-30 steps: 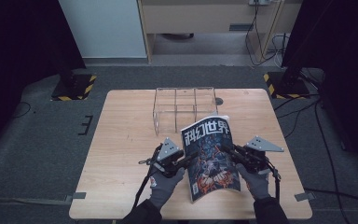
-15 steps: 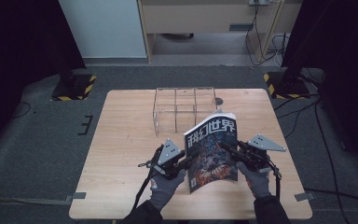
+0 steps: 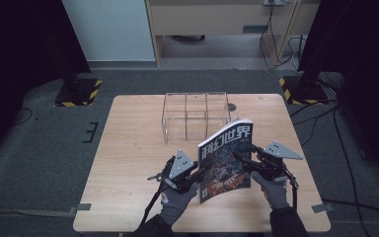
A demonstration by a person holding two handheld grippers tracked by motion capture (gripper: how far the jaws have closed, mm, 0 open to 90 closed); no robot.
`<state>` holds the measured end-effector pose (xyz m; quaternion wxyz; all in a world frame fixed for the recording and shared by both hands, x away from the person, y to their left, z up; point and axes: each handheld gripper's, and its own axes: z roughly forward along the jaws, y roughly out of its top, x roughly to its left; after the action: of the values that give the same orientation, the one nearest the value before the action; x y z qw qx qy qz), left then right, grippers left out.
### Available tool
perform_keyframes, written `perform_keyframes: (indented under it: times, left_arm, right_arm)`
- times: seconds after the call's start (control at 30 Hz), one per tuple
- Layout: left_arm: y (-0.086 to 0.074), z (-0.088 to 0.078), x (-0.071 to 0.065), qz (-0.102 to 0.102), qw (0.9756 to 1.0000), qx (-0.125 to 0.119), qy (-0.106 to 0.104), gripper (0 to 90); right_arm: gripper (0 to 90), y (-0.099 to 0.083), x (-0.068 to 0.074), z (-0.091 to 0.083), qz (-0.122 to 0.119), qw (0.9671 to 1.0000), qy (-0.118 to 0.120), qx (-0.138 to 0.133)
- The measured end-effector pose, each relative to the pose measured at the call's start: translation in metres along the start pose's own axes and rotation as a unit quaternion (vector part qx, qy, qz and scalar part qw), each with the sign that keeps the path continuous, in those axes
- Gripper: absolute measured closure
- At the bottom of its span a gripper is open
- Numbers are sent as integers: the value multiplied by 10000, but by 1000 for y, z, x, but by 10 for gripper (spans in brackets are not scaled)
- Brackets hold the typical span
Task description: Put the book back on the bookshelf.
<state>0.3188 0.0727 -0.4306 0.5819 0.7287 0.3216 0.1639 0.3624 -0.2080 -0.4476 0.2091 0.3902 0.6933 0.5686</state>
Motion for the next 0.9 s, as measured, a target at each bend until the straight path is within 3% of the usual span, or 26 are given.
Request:
perform_keyframes:
  times: [0.1, 0.23, 0.27, 0.3, 0.43, 0.67, 0.9]
  left_arm:
    - [-1, 1, -1, 31, 10000, 34, -30, 809]
    - [-2, 1, -1, 14, 10000, 53, 6, 796]
    - [-2, 1, -1, 14, 10000, 53, 6, 794]
    - [-3, 1, 0, 0, 10000, 60, 15, 794]
    - [-3, 1, 2, -45, 10000, 70, 21, 793]
    - [-2, 0, -1, 18, 10000, 72, -52, 797]
    - [-1, -1, -5, 107, 9999, 80, -93, 798]
  right_arm:
    - [420, 0, -3, -2, -37, 9999, -151, -49]
    - [416, -2, -15, -6, 89, 9981, -592, -122]
    - [416, -2, -15, -6, 89, 9981, -592, -122]
    - [409, -4, -19, -5, 131, 9968, -781, -58]
    - [406, -8, -24, 2, 159, 9955, -929, 45]
    - [433, -8, -22, 9, 140, 9959, -892, 8]
    - [453, -11, -28, 16, 99, 9913, -1302, 169]
